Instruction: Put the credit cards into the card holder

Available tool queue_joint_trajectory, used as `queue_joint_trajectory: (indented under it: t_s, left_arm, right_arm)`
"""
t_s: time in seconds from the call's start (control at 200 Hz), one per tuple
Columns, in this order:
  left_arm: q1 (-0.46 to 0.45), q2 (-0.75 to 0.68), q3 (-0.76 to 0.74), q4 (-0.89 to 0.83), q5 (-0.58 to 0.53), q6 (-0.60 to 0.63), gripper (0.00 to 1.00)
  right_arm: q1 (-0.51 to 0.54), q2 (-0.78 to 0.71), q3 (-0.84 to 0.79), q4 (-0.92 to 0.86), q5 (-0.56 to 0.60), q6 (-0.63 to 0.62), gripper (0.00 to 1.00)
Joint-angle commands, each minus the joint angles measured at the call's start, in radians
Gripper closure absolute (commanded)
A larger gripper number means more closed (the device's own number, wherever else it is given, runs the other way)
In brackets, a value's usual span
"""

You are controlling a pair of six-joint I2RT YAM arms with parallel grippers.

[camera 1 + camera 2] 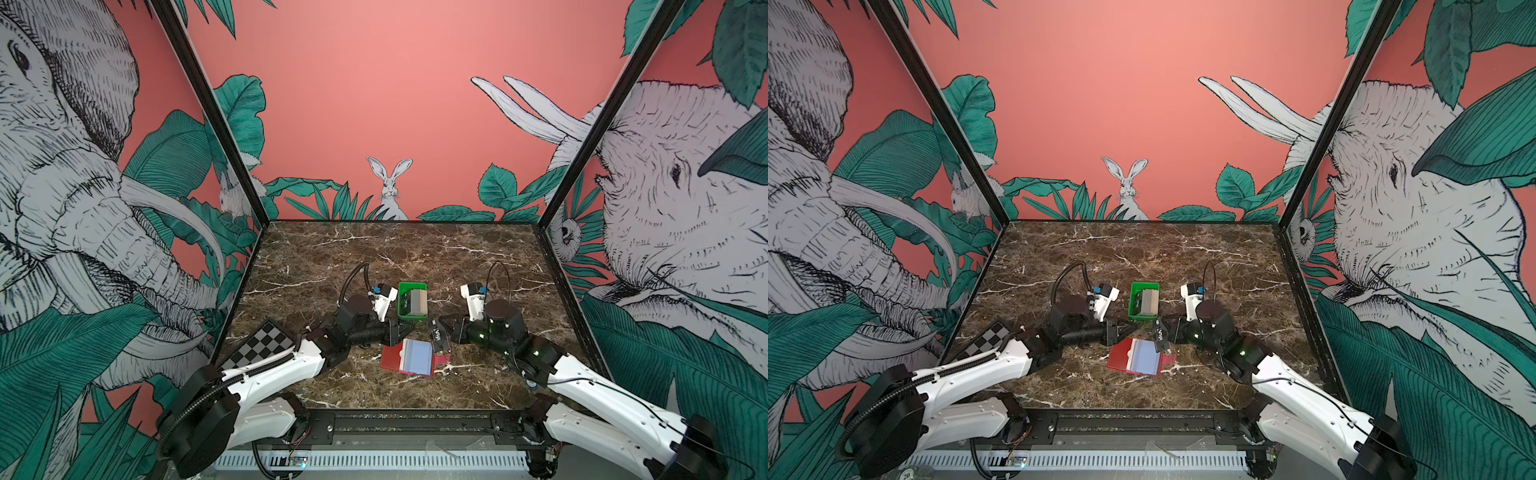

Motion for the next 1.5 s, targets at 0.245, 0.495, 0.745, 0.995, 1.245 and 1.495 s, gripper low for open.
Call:
queue_joint_trajectory:
  t_s: [0.245,0.495,0.745,0.995,1.245,1.495]
  left_arm:
    - [-0.038,-0.006,-0.145,0.434,0.004,-0.174,0.70]
    - [-0.036,0.008,-0.052,0.382,0.100,-0.156,0.69]
    - [-0.036,-0.020,-0.032,0.330,0.118,-0.130,0.67]
    - [-0.036,-0.009,-0.051,0.392,0.113,-0.142,0.65]
    - [-0.036,-0.024,-0.064,0.477,0.097,-0.165,0.63]
    - [-0.004,-0.025,-0.080,0.539,0.164,-0.221,0.63]
  right_arm:
    - [0.015,-0.082,-0.019,0.040,0.007,0.052,1.00]
    - [0.015,-0.076,0.010,0.029,0.047,0.069,1.00]
    - [0.015,-0.026,0.017,0.120,0.050,0.063,1.00]
    - [0.013,0.007,0.096,0.059,0.029,-0.050,1.00]
    - [0.010,0.007,0.112,0.068,0.012,-0.050,1.00]
    - [0.008,-0.020,0.055,0.145,0.051,0.043,1.00]
